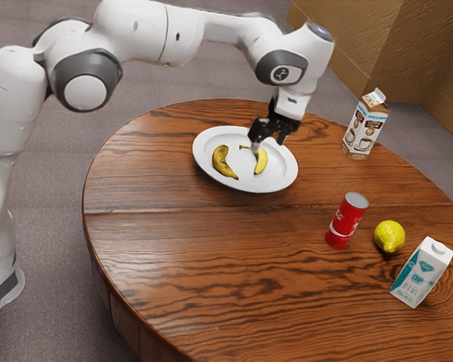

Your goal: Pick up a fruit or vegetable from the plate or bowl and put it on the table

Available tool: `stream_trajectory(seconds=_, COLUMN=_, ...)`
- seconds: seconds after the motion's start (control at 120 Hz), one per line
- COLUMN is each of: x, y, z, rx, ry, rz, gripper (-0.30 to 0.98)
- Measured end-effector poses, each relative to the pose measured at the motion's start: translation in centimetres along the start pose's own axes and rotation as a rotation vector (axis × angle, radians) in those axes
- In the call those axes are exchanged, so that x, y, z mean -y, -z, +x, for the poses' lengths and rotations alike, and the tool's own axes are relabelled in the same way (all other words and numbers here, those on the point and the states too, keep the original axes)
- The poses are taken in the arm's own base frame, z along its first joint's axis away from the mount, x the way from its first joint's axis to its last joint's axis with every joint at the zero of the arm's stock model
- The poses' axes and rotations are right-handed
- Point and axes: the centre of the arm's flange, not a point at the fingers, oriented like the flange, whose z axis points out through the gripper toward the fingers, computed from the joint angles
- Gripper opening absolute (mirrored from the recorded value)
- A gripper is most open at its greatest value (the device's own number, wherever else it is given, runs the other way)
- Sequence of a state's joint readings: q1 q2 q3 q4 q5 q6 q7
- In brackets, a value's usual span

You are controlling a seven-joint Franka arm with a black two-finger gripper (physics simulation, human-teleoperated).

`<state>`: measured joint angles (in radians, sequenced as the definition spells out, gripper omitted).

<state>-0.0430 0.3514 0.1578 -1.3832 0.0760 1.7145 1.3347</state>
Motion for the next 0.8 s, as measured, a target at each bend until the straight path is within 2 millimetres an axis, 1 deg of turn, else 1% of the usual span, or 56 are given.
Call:
stream_trajectory(seconds=0.117, x=1.4, y=-2.0, z=-0.1, rx=0.004, ry=-0.099, rz=0.02, gripper=0.68)
stream_trajectory(seconds=0.192, x=2.3, y=-3.2, z=-1.1, rx=0.005, ry=-0.142, rz=0.033, gripper=0.68)
stream_trajectory(seconds=0.317, x=3.3, y=-4.0, z=-2.1, rx=0.007, ry=-0.209, rz=0.059, gripper=0.68)
stream_trajectory(seconds=0.358, x=3.5, y=-4.2, z=-2.8, rx=0.008, ry=-0.223, rz=0.063, gripper=0.68)
stream_trajectory(seconds=0.4, x=3.7, y=-4.4, z=-3.3, rx=0.008, ry=-0.237, rz=0.066, gripper=0.68)
stream_trajectory(seconds=0.517, x=4.1, y=-4.9, z=-3.9, rx=0.01, ry=-0.283, rz=0.071, gripper=0.68)
stream_trajectory(seconds=0.667, x=4.6, y=-6.8, z=-4.0, rx=0.011, ry=-0.334, rz=0.051, gripper=0.68)
stream_trajectory(seconds=0.8, x=4.8, y=-7.9, z=-4.0, rx=0.012, ry=-0.373, rz=0.038, gripper=0.68)
